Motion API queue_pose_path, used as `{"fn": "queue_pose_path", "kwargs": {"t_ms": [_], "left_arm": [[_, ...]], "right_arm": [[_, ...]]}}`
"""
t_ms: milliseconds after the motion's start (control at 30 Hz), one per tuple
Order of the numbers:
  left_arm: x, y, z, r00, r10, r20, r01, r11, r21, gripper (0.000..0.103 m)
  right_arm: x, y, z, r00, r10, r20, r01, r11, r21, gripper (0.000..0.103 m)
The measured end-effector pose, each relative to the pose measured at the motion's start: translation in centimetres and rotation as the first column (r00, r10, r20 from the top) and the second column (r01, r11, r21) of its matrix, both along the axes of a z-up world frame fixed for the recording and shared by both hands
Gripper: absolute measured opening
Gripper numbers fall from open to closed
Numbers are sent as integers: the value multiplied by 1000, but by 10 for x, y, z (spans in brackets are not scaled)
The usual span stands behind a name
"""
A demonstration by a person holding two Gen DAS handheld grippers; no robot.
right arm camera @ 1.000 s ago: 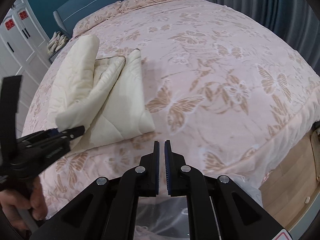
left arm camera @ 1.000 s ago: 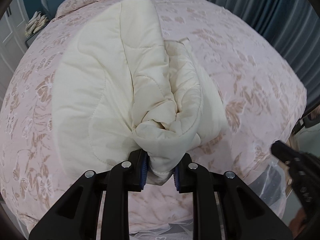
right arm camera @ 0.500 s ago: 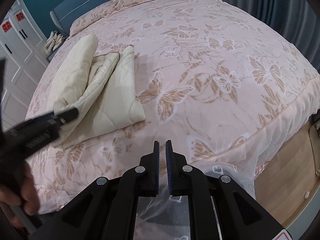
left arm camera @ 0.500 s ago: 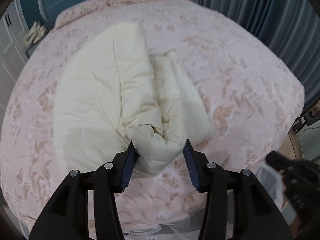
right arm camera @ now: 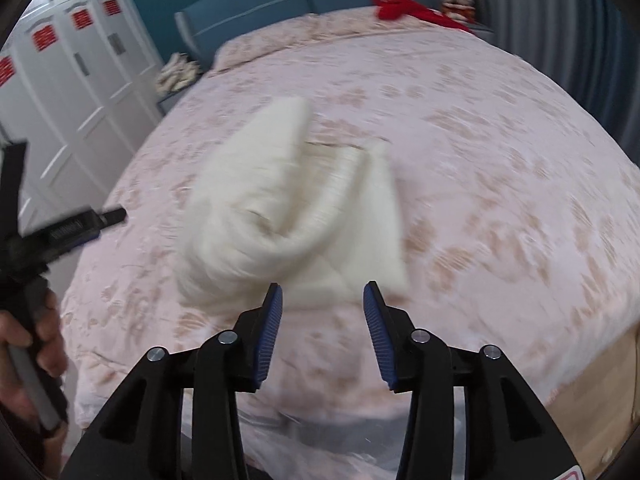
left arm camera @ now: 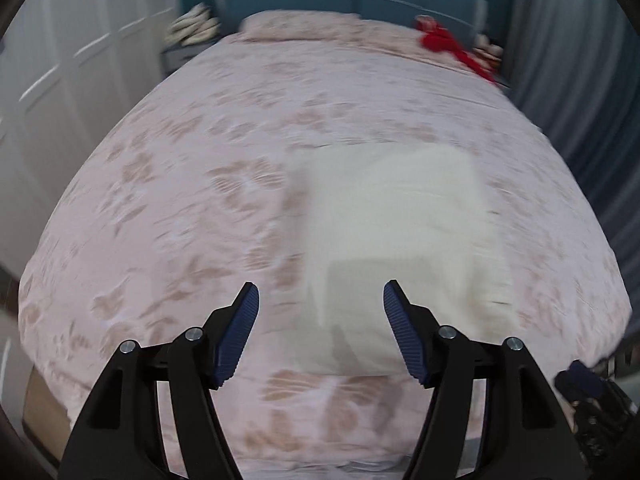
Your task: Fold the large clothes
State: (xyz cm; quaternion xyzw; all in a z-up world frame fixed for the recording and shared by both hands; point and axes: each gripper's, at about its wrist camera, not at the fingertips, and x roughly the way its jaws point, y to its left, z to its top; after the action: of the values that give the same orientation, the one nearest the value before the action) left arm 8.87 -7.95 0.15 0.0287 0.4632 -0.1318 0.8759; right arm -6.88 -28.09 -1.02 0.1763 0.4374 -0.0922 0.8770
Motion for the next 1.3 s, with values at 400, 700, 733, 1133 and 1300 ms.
{"fn": "queue_pose_path", "kwargs": {"t_ms": [400,700,733,1133,1300], "left_arm": [[20,28,-5,998,17,-63,-20,999,-50,62],[47,-103,32,968,-252,-8,250,962,-109,61],[49,-126,30,959,-283,-13,280,955,-98,60],[61,-240,-64,925,-353,-139,368,925,98,50],[61,-246,-81,929,-348,-127,364,921,140,50]], "right_arm": [[69,-14,-30,999,44,-19,-40,988,150,9],[9,-68,-51,991,-122,-53,130,977,171,8],[6,-72,-60,990,-127,-66,137,974,181,8],[0,-88,-109,979,-151,-136,181,954,240,7],[4,-88,-108,979,-137,-152,168,962,215,8]]}}
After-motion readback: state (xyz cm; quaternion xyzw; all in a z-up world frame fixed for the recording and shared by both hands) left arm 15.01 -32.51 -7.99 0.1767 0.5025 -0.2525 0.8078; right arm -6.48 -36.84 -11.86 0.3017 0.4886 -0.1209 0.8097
